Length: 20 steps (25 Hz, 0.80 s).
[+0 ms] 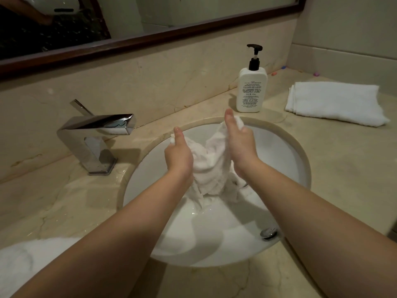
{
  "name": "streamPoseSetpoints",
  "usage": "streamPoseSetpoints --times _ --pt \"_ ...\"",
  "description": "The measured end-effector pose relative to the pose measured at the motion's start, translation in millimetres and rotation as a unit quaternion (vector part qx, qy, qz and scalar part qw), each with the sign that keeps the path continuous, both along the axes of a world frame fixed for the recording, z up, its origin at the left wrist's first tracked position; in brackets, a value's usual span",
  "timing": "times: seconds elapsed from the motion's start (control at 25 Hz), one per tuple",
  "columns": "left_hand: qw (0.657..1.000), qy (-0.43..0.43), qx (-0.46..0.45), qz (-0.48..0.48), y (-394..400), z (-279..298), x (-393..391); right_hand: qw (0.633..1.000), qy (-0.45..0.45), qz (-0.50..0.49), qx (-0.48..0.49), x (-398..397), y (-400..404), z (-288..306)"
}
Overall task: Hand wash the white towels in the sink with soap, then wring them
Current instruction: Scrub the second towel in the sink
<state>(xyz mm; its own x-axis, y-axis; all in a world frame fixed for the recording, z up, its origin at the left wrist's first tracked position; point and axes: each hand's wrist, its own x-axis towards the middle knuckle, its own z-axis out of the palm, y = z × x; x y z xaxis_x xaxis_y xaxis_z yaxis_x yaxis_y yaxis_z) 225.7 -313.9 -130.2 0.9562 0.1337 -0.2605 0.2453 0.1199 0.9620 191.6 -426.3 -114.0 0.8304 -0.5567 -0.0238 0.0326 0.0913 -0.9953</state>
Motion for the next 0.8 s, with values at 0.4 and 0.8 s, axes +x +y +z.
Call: streamPoseSetpoints --times 0.4,0.8 --pt "0.996 -0.067 0.016 -0.065 -15 -6 -16 0.996 -0.08 -0.026 -0.014 -9 23 1" --pt "0.982 -0.04 -0.046 -0.177 -16 0 -23 0.994 0.055 -0.032 -0.089 -5 26 -11"
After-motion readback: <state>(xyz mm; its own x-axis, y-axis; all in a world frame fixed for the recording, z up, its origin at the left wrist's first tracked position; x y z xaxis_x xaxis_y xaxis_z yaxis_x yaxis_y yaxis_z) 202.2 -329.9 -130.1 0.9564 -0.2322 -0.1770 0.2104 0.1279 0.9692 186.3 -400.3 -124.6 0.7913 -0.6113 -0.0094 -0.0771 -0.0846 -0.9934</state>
